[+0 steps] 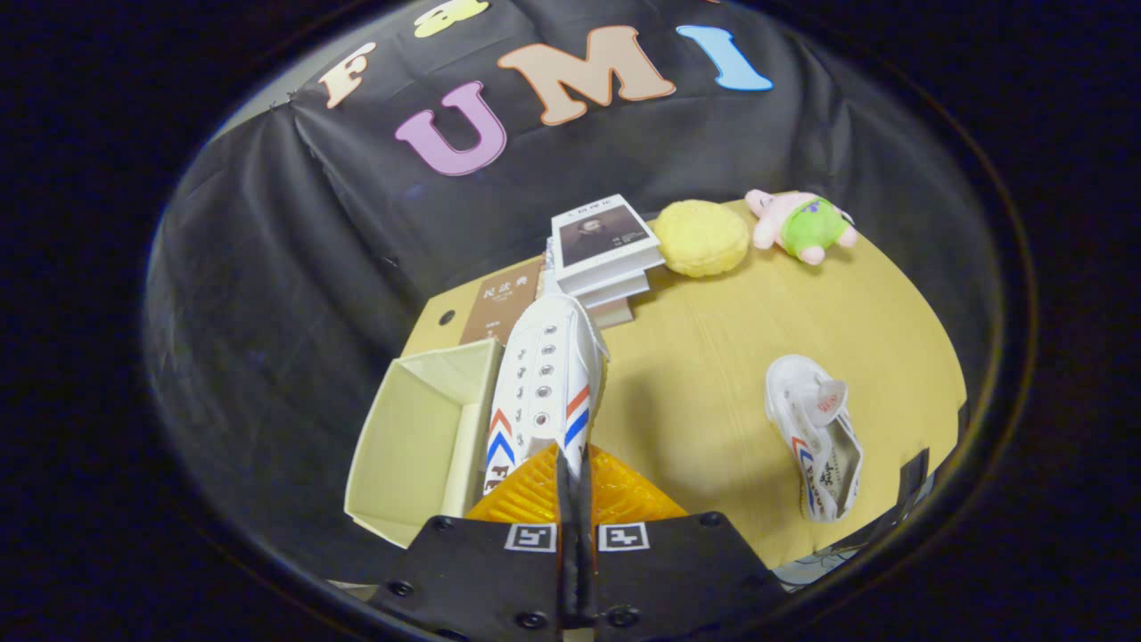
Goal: Open the storage box then place both shoes into the box .Put the left shoe in first, then the right shoe, with the right side of both shoes facing outward in a uniform manner.
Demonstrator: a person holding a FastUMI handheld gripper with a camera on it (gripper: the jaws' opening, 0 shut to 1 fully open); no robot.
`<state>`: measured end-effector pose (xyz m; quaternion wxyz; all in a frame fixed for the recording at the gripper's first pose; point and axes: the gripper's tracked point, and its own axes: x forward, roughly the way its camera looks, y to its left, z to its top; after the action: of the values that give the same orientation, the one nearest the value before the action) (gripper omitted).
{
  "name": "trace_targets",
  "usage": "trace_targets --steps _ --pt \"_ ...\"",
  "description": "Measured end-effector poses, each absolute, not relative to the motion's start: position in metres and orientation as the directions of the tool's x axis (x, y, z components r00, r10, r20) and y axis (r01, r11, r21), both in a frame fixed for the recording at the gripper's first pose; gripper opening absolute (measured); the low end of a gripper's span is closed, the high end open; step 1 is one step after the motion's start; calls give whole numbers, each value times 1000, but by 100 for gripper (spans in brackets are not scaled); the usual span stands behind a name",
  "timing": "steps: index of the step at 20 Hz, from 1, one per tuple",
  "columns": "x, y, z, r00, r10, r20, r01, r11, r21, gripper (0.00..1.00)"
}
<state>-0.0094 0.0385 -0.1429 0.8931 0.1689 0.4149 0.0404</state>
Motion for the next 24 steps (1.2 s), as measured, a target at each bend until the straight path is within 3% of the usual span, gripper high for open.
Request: trace_targets --steps 10,24 --pt "-7 133 -123 618 342 -707 -7 902 431 3" --pt "-14 224 -212 498 348 -794 9 914 407 3"
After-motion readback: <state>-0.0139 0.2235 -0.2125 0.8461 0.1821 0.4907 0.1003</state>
